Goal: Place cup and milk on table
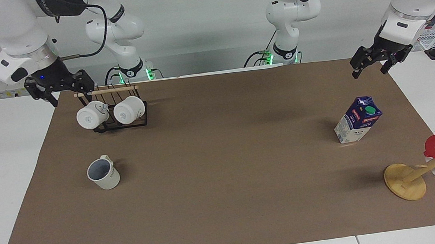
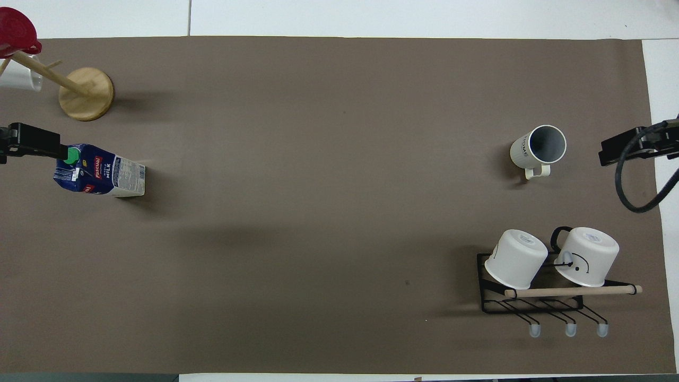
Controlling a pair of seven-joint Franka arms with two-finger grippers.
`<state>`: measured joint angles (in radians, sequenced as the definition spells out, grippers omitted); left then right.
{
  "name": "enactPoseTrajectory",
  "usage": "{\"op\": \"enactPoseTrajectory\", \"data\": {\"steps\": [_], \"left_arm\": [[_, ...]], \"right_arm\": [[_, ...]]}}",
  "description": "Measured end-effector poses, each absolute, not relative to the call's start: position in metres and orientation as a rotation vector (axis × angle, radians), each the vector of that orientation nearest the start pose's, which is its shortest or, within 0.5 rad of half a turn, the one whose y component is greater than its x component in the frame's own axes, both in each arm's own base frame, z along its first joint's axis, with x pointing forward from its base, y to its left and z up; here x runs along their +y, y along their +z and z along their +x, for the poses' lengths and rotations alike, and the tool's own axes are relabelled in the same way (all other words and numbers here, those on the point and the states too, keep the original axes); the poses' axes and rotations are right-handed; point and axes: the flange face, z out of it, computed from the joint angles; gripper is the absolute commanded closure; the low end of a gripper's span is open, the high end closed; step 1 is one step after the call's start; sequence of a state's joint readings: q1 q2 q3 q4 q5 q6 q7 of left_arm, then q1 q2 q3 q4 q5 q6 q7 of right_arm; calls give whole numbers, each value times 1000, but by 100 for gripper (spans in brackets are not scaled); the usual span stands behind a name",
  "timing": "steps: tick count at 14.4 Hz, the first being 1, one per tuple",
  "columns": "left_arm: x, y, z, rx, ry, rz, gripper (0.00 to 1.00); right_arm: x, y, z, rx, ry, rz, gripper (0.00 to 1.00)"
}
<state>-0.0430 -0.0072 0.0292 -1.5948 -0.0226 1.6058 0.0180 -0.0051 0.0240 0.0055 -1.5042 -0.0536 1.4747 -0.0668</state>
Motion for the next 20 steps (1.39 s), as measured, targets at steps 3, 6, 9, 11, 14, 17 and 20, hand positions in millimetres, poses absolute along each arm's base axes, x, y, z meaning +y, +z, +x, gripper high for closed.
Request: {"op": "enactPoseTrajectory", "data": {"steps": [3,6,9,11,14,17,20], "left_arm": [[-10,620,555,49,-29,-3164,0],[-10,620,555,49,-29,-3164,0],[-10,620,555,49,-29,-3164,0],[-10,620,555,49,-29,-3164,0],[-10,620,555,49,-29,-3164,0],[-10,620,555,49,-29,-3164,0],[-10,620,555,49,-29,-3164,0]], "right_arm": [[-6,635,552,-101,87,-3190,0],[-6,635,552,-102,86,-3190,0],[-6,635,552,-93,84,-3191,0],[-6,635,554,-57,68,-3193,0],[-6,633,555,-43,61,-3194,0],[-5,633,555,-44,60,-3190,0],[-8,630,562,-42,-19,-3190,0]]}}
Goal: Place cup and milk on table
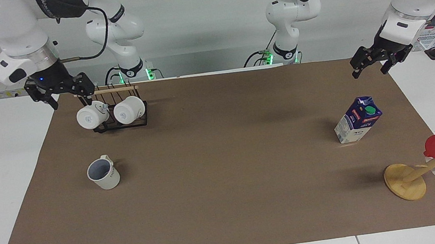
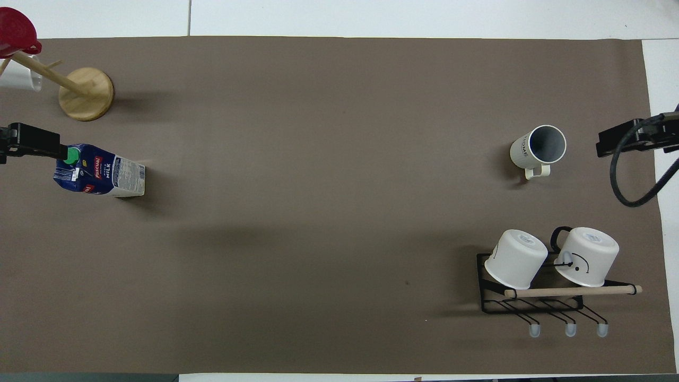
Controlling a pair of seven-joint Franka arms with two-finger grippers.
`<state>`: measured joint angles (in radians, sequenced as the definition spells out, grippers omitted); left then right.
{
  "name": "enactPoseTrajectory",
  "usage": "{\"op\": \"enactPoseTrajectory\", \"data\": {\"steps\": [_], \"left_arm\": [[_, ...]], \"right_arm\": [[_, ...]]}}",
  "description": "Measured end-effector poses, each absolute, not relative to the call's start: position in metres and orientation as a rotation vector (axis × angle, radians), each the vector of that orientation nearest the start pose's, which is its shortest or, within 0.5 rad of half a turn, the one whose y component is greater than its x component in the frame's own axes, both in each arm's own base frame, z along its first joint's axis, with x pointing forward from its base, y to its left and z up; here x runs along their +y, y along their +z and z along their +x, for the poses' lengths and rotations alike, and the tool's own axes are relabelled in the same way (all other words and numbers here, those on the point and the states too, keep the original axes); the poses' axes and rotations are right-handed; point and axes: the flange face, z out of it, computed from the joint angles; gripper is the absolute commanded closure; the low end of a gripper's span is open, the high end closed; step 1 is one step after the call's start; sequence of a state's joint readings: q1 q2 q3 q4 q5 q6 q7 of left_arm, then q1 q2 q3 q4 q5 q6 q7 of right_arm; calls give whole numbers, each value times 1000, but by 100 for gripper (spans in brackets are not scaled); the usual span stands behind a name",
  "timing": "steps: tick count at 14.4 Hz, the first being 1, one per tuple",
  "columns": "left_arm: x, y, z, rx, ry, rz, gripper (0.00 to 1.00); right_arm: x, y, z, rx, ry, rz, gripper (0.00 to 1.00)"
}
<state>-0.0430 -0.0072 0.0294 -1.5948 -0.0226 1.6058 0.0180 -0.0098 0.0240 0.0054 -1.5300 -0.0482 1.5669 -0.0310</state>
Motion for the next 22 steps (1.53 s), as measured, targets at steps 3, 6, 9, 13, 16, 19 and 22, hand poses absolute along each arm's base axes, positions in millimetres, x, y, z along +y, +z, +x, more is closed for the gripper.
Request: {"op": "enactPoseTrajectory", "data": {"steps": [3,6,9,13,16,19,22], "left_arm": [[-10,621,555,48,-33,-3164,0],[-4,624,554,33,-43,-3164,0],[8,620,554,62,-41,-3160,0],[11,579,561,70,-49,-3157,0],[16,537,566,55,-36,-3157,0],[29,509,571,14,-43,-3155,0],[33,486,571,-41,-59,-3154,0]], "right_arm": [[-22,606,575,-142,-70,-3188,0],[-42,547,607,-269,-130,-3182,0],[-69,474,620,-362,-186,-3169,0],[-79,423,614,-382,-209,-3117,0],[-78,394,614,-450,-215,-3110,0],[-80,376,616,-450,-233,-3111,0],[-81,348,622,-405,-238,-3084,4]]}}
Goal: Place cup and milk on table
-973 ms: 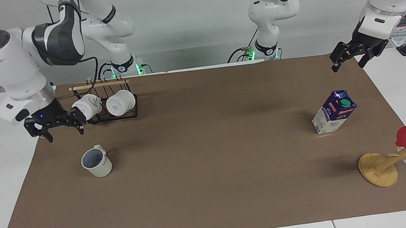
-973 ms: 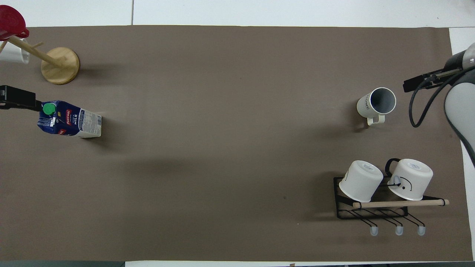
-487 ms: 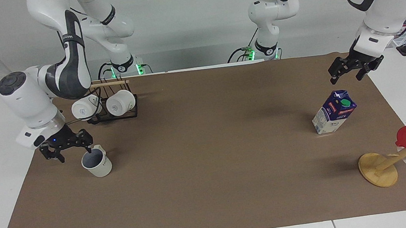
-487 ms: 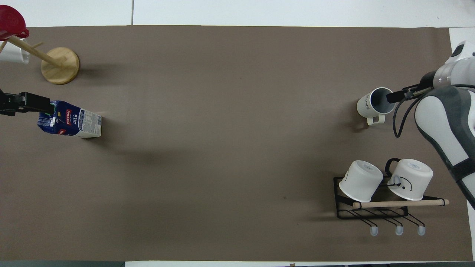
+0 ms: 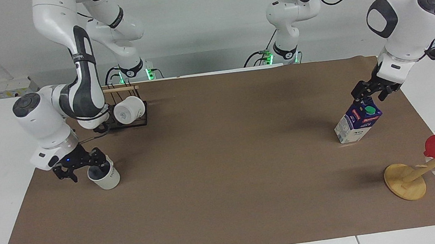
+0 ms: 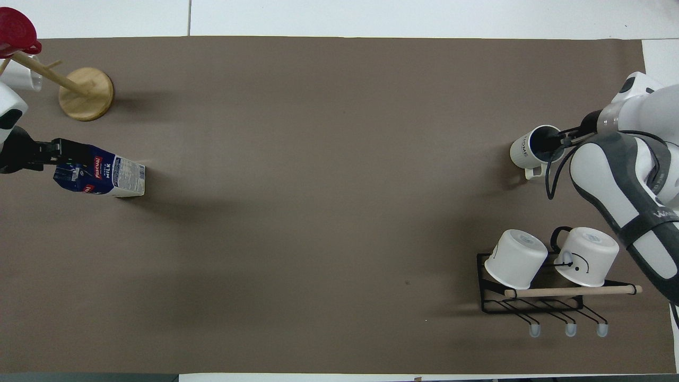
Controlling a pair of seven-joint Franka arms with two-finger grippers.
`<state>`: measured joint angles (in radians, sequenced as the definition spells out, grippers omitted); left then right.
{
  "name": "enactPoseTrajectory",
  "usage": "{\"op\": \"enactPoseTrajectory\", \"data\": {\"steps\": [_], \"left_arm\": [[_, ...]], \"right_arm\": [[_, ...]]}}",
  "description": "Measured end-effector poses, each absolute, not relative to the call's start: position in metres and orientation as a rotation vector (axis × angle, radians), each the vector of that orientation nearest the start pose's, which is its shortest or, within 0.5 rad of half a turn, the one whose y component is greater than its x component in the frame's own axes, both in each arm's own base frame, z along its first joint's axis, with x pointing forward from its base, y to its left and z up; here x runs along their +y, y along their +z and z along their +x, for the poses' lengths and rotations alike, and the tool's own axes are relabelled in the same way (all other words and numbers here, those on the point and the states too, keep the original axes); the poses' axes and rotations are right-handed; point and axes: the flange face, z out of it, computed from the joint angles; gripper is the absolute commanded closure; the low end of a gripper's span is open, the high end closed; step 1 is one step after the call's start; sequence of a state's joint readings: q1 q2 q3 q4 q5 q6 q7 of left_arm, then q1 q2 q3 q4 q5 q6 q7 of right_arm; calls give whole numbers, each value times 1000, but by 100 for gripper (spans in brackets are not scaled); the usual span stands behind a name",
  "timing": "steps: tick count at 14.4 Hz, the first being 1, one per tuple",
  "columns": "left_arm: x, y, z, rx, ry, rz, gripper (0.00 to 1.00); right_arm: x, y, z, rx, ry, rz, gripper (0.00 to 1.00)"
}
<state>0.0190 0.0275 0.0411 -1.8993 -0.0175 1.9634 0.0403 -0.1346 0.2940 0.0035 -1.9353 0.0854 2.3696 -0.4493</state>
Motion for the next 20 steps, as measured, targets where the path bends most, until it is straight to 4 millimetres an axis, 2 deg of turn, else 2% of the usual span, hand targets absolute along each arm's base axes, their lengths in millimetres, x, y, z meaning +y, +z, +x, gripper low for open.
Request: {"op": "enactPoseTrajectory", "data": {"steps": [1,3,5,6,7,8,9,10,11,13,14,16,18,20], "left_arm": [[33,480,570,-48,-56,-3154,0],[32,469,569,-49,-68,-3153,0],[32,457,569,-48,-88,-3152,0],[32,454,569,-49,-95,-3151,0],[32,453,570,-50,-105,-3150,0],[32,452,571,-50,-112,-3150,7],[33,451,571,-50,-115,-3149,35],[33,450,572,-51,-119,-3149,92],[33,449,573,-52,-121,-3149,100],[34,450,573,-56,-126,-3148,100],[36,450,573,-60,-128,-3148,100],[38,451,574,-67,-135,-3147,100],[41,458,576,-74,-157,-3145,100],[42,468,577,-75,-170,-3144,100]], "right_arm": [[-81,341,623,-399,-237,-3081,11],[-83,341,625,-418,-243,-3079,27],[-84,346,628,-433,-257,-3079,50],[-83,347,628,-437,-256,-3078,70],[-82,347,628,-441,-253,-3076,100],[-81,346,628,-444,-250,-3075,100],[-80,346,628,-447,-243,-3073,100],[-78,345,627,-451,-234,-3071,100],[-76,346,628,-455,-232,-3070,100],[-74,349,629,-461,-217,-3065,100],[-73,357,631,-466,-198,-3060,100],[-64,390,641,-455,-191,-3050,100],[-21,426,649,-407,-205,-3047,100],[41,441,650,-409,-212,-3060,100]]}}
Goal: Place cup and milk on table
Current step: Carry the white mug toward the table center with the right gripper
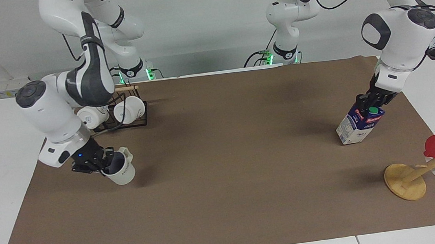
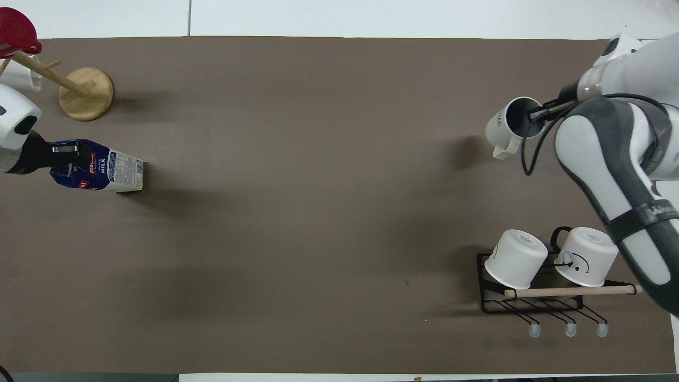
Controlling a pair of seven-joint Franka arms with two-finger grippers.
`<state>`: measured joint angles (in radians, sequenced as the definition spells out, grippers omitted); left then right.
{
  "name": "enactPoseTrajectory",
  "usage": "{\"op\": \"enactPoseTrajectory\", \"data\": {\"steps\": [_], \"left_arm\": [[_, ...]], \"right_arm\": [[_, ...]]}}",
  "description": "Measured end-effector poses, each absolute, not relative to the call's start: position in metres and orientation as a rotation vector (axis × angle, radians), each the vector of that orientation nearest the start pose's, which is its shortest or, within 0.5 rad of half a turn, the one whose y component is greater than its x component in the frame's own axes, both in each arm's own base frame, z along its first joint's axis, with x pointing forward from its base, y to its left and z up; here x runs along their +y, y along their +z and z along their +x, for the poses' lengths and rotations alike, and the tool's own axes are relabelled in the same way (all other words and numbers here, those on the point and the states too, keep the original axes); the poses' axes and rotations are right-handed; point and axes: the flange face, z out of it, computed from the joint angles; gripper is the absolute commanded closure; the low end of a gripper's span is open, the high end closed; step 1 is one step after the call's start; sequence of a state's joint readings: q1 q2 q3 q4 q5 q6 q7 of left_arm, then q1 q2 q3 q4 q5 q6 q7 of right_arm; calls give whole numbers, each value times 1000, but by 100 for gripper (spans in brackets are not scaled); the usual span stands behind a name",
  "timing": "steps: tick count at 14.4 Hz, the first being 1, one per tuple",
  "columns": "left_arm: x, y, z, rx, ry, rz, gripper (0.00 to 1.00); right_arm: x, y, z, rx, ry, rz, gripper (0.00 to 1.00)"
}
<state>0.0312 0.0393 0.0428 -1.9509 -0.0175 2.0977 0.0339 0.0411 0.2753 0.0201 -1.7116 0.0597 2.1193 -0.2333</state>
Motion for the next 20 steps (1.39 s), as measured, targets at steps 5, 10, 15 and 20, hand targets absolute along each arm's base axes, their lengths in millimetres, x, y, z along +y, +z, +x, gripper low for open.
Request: {"op": "enactPoseTrajectory", "data": {"steps": [5,10,15,20], "left_arm": [[41,512,577,-71,-176,-3146,100],[39,567,564,-66,-147,-3151,100],[34,596,558,-49,-108,-3154,100],[33,598,553,-47,-82,-3156,100]], "right_arm": [[174,440,633,-505,-251,-3033,100],[287,429,602,-555,-314,-2980,100],[334,409,580,-171,-275,-3046,100],[352,385,574,-124,-253,-3075,100]]}}
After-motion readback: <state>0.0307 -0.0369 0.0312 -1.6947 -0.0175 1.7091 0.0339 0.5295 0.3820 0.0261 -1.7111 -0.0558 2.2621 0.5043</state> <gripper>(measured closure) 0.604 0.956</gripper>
